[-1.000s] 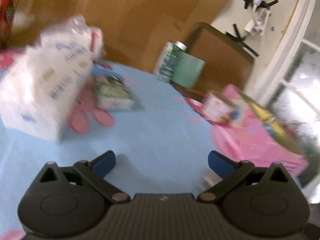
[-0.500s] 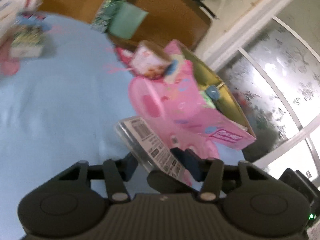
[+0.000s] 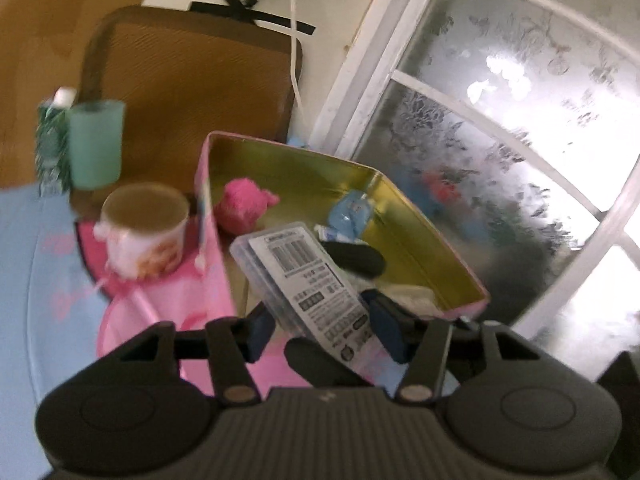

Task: Organize soft objects
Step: 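Carry the clear packet with the left gripper into the pink tin and release, then withdraw the left gripper from the pink tin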

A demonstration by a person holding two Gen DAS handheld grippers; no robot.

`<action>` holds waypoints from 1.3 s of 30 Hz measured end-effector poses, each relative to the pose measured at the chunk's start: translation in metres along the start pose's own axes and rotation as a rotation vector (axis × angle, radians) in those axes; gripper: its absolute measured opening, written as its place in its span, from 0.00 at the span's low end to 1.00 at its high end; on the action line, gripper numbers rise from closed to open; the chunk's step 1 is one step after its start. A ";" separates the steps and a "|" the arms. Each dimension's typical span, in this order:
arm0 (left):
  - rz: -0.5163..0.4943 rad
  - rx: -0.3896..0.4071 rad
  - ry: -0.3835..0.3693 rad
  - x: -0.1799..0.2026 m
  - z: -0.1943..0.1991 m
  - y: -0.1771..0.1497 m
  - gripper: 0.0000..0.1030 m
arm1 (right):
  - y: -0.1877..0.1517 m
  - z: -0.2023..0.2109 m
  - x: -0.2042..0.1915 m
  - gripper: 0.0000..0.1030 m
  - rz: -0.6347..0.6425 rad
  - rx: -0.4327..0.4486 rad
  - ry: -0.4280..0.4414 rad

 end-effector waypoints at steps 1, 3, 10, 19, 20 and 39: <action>-0.021 0.001 0.028 0.003 -0.010 0.002 0.66 | -0.002 -0.008 0.004 0.58 0.023 -0.004 -0.033; -0.059 0.004 0.087 0.007 -0.026 0.001 0.72 | -0.012 -0.028 0.010 0.59 0.102 -0.027 -0.143; -0.055 0.025 0.062 0.003 -0.016 -0.008 0.76 | -0.019 -0.010 0.034 0.59 -0.010 -0.022 -0.215; -0.172 0.051 0.099 0.025 0.017 -0.017 0.83 | -0.019 0.027 0.022 0.59 -0.063 0.017 -0.225; -0.180 0.055 0.105 0.026 0.022 -0.018 0.84 | -0.018 0.030 0.020 0.59 -0.061 0.017 -0.225; -0.241 0.045 0.301 -0.018 0.073 -0.055 0.87 | -0.024 0.042 -0.001 0.59 -0.183 -0.077 -0.210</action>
Point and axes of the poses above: each gripper's, at about its wrist camera, not at the fingertips, and z roughly against the way its jaws point, x to its right, y to its top, the point moved 1 cm from there along -z, roughly the way its jaws point, and after that the axes turned 13 degrees about x, right-handed, at the moved point
